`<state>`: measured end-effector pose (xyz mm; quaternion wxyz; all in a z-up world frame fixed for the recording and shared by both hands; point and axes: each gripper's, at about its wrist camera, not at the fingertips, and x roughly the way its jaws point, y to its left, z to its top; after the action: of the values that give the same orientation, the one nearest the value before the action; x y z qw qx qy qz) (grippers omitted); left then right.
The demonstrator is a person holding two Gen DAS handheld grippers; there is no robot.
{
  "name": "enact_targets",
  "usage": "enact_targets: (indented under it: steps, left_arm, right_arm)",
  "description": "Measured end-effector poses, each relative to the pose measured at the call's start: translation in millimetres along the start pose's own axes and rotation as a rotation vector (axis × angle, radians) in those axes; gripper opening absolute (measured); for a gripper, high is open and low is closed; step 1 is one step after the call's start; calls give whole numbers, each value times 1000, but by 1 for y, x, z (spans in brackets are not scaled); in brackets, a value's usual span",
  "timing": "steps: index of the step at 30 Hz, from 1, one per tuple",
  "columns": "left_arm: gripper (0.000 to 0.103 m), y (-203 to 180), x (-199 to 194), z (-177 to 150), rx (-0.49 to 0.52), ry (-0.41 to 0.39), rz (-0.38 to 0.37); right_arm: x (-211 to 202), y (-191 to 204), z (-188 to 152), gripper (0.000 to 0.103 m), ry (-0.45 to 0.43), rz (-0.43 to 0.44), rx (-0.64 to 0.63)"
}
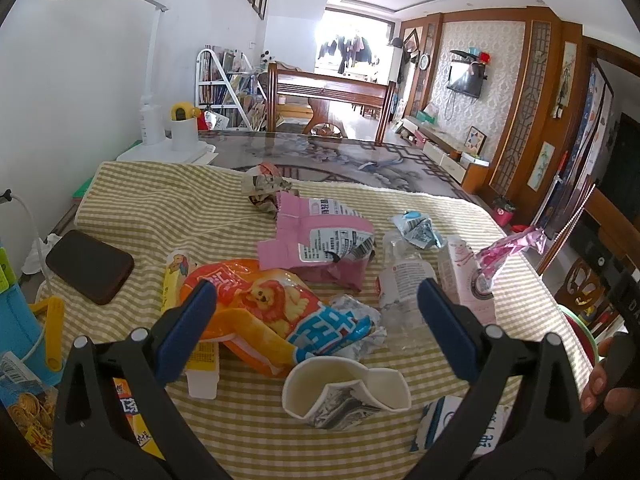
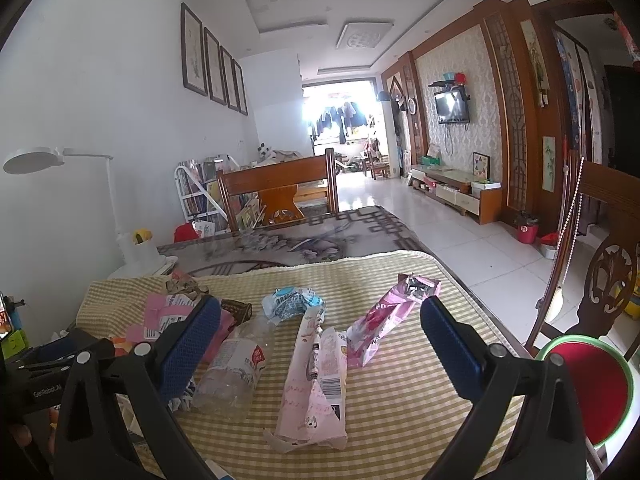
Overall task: Collect trash
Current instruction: 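Reach the left tool to the yellow tea carton while the right tool reaches the white milk carton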
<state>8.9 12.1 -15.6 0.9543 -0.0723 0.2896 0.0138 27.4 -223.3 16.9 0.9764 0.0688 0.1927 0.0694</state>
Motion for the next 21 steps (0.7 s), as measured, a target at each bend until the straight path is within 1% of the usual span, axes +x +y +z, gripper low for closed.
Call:
enact_targets:
  steps: [4, 6, 10, 11, 14, 17, 19, 21]
  left_arm:
    - [98, 0, 0, 0, 4, -3, 9]
    - [98, 1, -1, 1, 10, -2, 28]
    - [98, 8, -8, 5, -13, 27, 30]
    - [98, 11, -11, 6, -26, 42, 40]
    - [98, 29, -23, 0, -97, 116, 13]
    - [97, 45, -31, -14, -140, 179, 53]
    - [93, 61, -33, -24, -174, 216, 105]
    - [86, 78, -31, -30, -227, 257, 123]
  right_arm:
    - [1, 0, 0, 96, 10, 6, 1]
    - [2, 0, 0, 96, 18, 10, 3]
    - [2, 1, 1, 96, 23, 20, 0]
    - [1, 1, 1, 96, 25, 23, -2]
    - [3, 4, 1, 96, 48, 41, -14]
    - [4, 6, 0, 96, 64, 62, -6]
    - [2, 7, 1, 96, 68, 74, -6]
    - [-1, 8, 1, 96, 58, 77, -15]
